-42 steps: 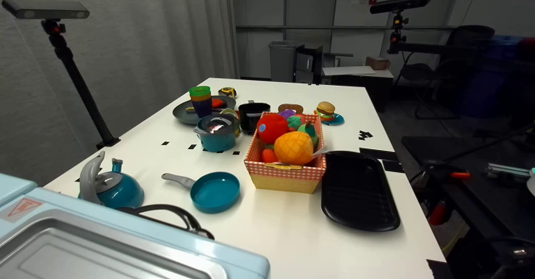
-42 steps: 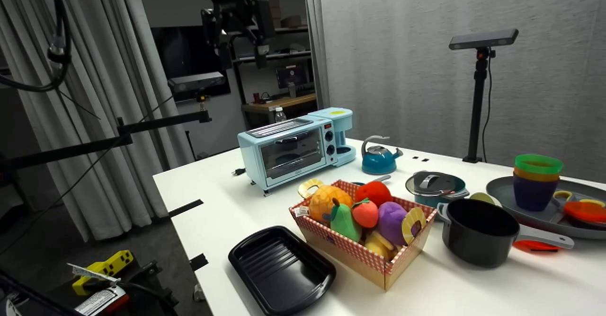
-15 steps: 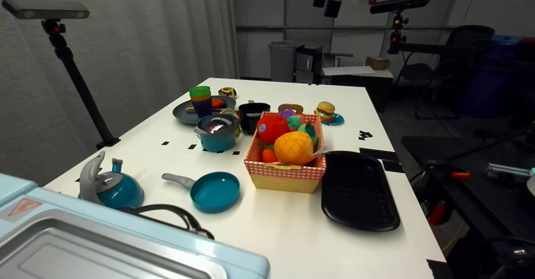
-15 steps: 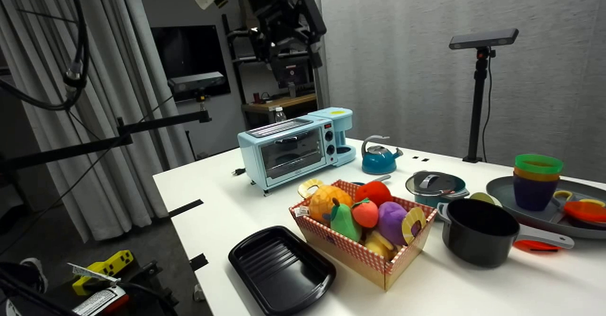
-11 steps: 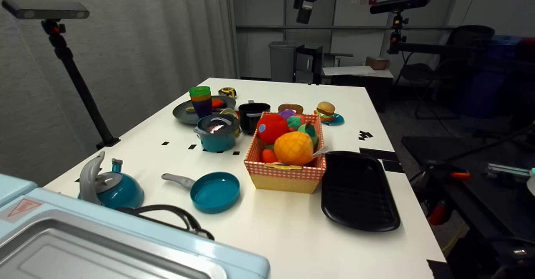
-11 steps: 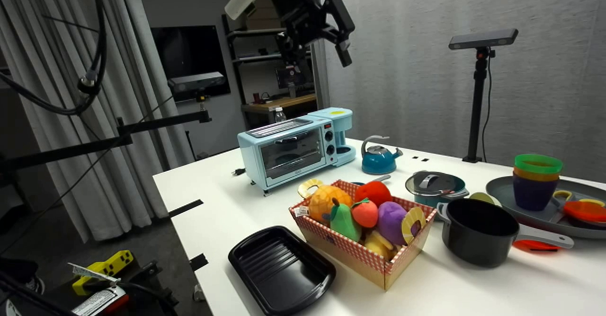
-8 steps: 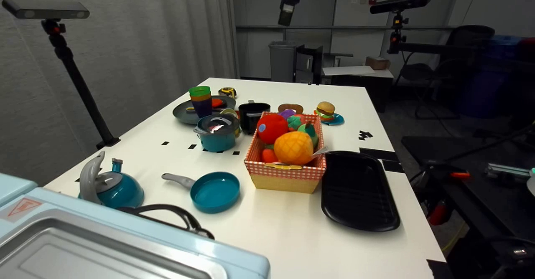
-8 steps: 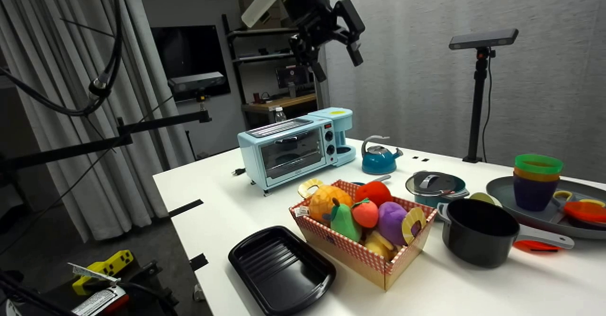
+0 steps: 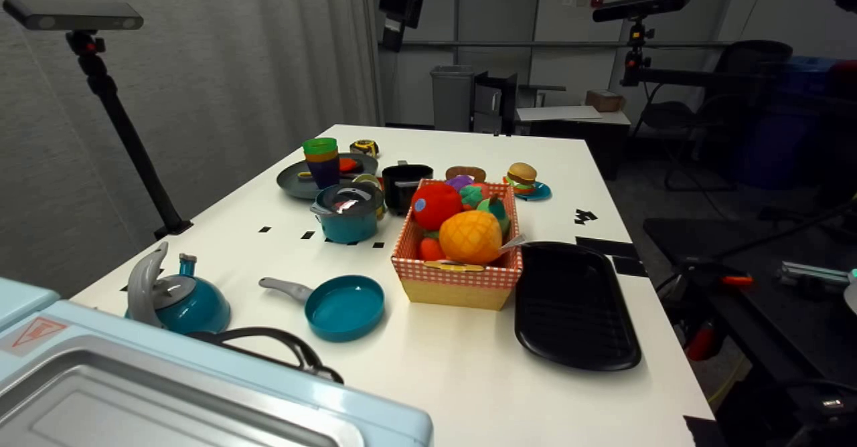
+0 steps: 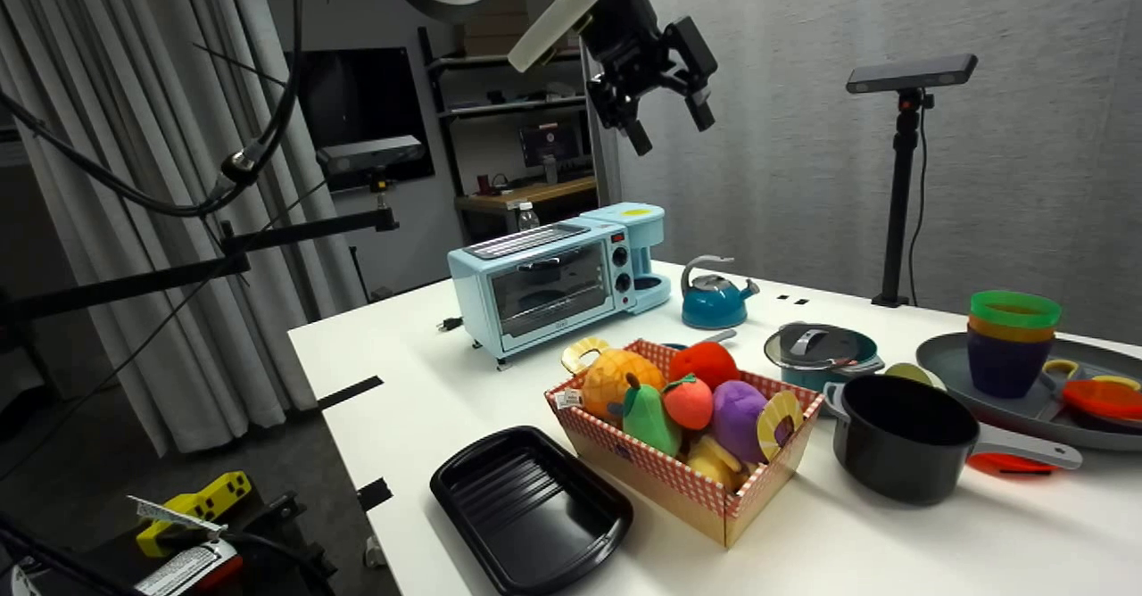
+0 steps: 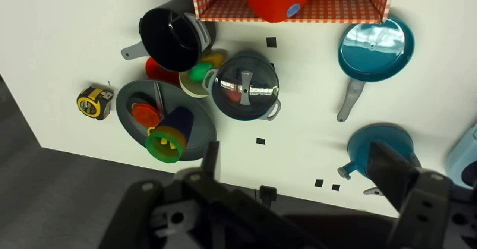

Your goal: Move the black lid from the blue pot to the blue pan

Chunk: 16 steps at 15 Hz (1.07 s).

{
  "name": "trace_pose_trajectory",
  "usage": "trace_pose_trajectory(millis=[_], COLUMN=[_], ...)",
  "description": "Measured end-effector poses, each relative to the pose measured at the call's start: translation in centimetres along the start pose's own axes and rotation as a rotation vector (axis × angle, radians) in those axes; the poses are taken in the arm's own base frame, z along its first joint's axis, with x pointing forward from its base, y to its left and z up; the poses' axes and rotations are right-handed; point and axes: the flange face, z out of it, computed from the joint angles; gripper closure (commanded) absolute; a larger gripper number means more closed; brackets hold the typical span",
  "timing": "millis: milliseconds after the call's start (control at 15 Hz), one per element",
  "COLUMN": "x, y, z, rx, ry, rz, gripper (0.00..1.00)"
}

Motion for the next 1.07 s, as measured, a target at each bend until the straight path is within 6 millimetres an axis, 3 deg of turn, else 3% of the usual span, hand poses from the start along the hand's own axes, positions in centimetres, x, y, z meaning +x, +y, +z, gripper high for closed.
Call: trace_pose_trajectory(millis=[1067], x=[1.04], y=[-0.48], z=[0.83], rx=[0.052], ry=[0.052], rz=[0.053], gripper=[0.00])
